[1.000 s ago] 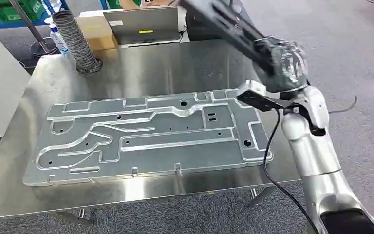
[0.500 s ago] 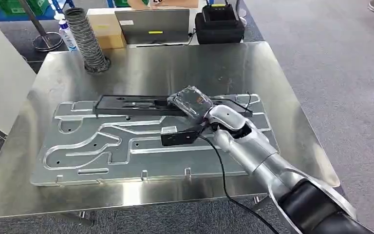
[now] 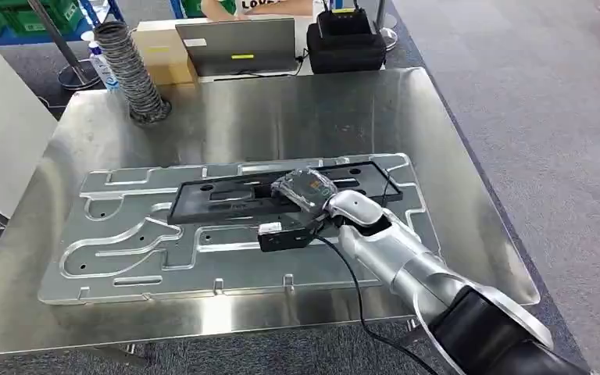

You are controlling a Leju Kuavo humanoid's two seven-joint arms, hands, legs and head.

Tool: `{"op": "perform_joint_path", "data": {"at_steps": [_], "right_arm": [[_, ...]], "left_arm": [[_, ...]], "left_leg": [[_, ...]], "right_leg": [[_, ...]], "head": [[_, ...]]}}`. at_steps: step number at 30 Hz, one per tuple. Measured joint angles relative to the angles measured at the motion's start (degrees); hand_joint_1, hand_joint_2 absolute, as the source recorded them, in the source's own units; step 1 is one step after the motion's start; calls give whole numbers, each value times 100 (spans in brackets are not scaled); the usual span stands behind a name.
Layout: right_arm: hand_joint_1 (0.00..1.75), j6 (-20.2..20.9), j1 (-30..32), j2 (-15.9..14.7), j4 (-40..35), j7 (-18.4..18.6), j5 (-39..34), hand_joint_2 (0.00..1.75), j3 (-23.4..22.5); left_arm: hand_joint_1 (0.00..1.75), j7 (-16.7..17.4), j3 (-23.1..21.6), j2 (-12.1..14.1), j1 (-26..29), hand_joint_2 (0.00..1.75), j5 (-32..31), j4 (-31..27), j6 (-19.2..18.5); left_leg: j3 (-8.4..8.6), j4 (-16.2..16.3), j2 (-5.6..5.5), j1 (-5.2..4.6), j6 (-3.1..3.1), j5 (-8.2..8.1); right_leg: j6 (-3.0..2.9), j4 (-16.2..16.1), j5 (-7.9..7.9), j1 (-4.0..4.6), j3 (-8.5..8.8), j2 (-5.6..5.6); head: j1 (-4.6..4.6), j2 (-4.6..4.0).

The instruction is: Take the parts from the cabinet and place them on the table.

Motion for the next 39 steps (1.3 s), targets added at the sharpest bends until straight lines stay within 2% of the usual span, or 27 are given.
{"op": "perform_joint_path", "data": {"at_steps": [2,3,4,5,7,8,9,10,12,13,14,16,17,18,19,22,23,24,25,27,28,29,30,33,34,35,39], "right_arm": [[0,-15,9,0,79,-4,-2,0,0],[0,-44,4,-2,96,-7,-2,0,0],[0,-85,3,-11,116,-7,0,0,0],[0,-109,13,-13,131,-13,0,0,0],[0,-153,50,-22,155,-15,9,0,-2],[0,-184,63,-37,157,-24,9,0,-4],[0,-205,65,-50,157,-35,9,0,-15],[0,-225,65,-59,157,-57,9,0,-26],[0,-249,100,-79,157,-88,-11,0,-31],[0,-271,133,-92,155,-120,-39,0,-37],[0,-284,164,-105,153,-131,-55,0,-50],[0,-431,179,-129,98,-175,-101,0,-94],[0,-641,178,-155,-7,-203,-111,0,-149],[0,-827,177,-186,-97,-219,-116,0,-197],[0,-1029,189,-229,-211,-254,-160,0,-258],[0,-1533,400,-446,-836,-361,-234,0,-536],[0,-1688,484,-518,-1077,-398,-271,0,-650],[0,-1799,572,-626,-1369,-435,-313,0,-805],[0,-1910,638,-727,-1634,-461,-380,0,-963],[0,-2118,839,-914,-2060,-566,-586,0,-1220],[0,-2279,1045,-1092,-2435,-673,-746,0,-1443],[0,-2431,1278,-1282,-2850,-774,-947,0,-1752],[0,-2545,1492,-1384,-3154,-897,-1098,0,-2017],[0,-2849,2095,-1892,-4160,-1171,-1588,0,-3145],[0,-2900,2308,-2017,-4446,-1239,-1732,0,-3536],[0,-2883,2555,-2164,-4770,-1305,-1979,0,-4111],[0,-2533,3719,-2304,-5537,-1732,-2427,0,-5910]], "left_arm": [[0,4,-7,0,-10,175,-11,0,2],[0,20,-13,-4,-22,175,-28,0,11],[0,48,-26,-4,-49,175,-55,0,24],[0,57,-44,-4,-57,0,-68,0,37],[0,57,-72,-15,-58,0,-83,0,74],[0,57,-92,-15,-60,0,-85,0,83],[0,57,-116,-17,-70,0,-87,0,90],[0,57,-129,-17,-83,0,-85,0,112],[0,74,-142,-20,-96,0,-85,0,140],[0,87,-146,-20,-98,0,-85,0,162],[0,90,-146,-22,-98,0,-85,0,175],[0,92,-153,-28,-100,0,-83,0,184],[0,94,-157,-35,-106,0,-81,0,190],[0,101,-162,-46,-108,0,-76,2,190],[0,111,-171,-64,-114,0,-77,4,190],[0,155,-197,-72,-110,0,-57,4,192],[0,155,-201,-74,-112,0,-52,4,186],[0,155,-205,-79,-98,0,-39,7,188],[0,155,-212,-79,-91,0,-18,7,192],[0,155,-219,-70,-67,0,13,7,192],[0,144,-219,-70,-50,0,50,7,190],[0,122,-219,-70,-9,0,70,7,168],[0,94,-219,-70,43,0,101,7,160],[0,-46,-205,-42,144,0,199,7,50],[0,-78,-188,-44,170,0,238,7,11],[0,-114,-162,-42,213,0,260,7,-33],[0,-166,-109,-57,307,0,345,9,-122]], "left_leg": [[511,-981,9,38,-21,478],[675,-1328,9,58,-20,497],[729,-1413,-14,4,60,458],[706,-1385,-5,1,112,462],[698,-1389,-7,-23,192,483],[713,-1442,0,25,256,525],[714,-1453,5,9,284,542],[708,-1453,11,3,330,542],[704,-1448,13,-29,352,540],[703,-1443,12,-41,363,534],[705,-1435,8,-50,368,530],[708,-1416,-3,-71,374,515],[714,-1406,-5,-85,362,504],[713,-1405,-4,-80,355,493],[689,-1375,-6,-138,323,474],[705,-1424,-5,-86,245,490],[725,-1430,-13,-126,215,475],[701,-1344,10,-100,197,385],[593,-1083,10,-88,185,203],[190,-197,11,-59,137,-213],[6,176,13,-48,111,-331],[-72,313,14,-29,91,-316],[-2,150,15,-10,81,-163],[675,-1241,14,33,76,531],[782,-1336,-7,5,92,397],[755,-1364,-12,-13,176,412],[805,-1433,-41,1,346,442]], "right_leg": [[45,41,-21,-19,-3,8],[79,62,-31,-14,-12,15],[129,101,-41,20,-40,35],[167,75,-17,17,-42,39],[241,39,10,15,-28,41],[274,61,-21,2,-50,44],[293,191,-130,-15,-96,38],[305,525,-344,-14,-244,38],[325,1481,-763,-16,-687,37],[324,1793,-834,-15,-837,37],[313,1827,-762,-15,-865,37],[260,1183,-355,-10,-571,37],[208,617,-93,9,-300,38],[143,210,5,41,-120,36],[140,94,-41,54,-66,23],[110,90,-35,91,-71,27],[75,10,-7,31,-31,13],[48,-44,11,16,23,-1],[21,-53,12,5,37,-16],[14,-51,5,5,44,-15],[19,-48,-5,5,47,-17],[32,-45,-15,5,54,-26],[48,-42,-25,0,64,-30],[155,11,-98,-26,116,-42],[194,28,-119,5,102,-55],[217,38,-118,14,95,-54],[369,45,-187,-28,160,-60]], "head": [[0,0],[0,0],[2,0],[0,0],[2,0],[0,0],[2,0],[2,0],[2,0],[2,0],[2,0],[2,0],[2,0],[2,0],[2,0],[0,0],[2,0],[2,0],[0,0],[0,0],[0,0],[0,0],[0,0],[0,0],[0,0],[2,0],[2,0]]}}
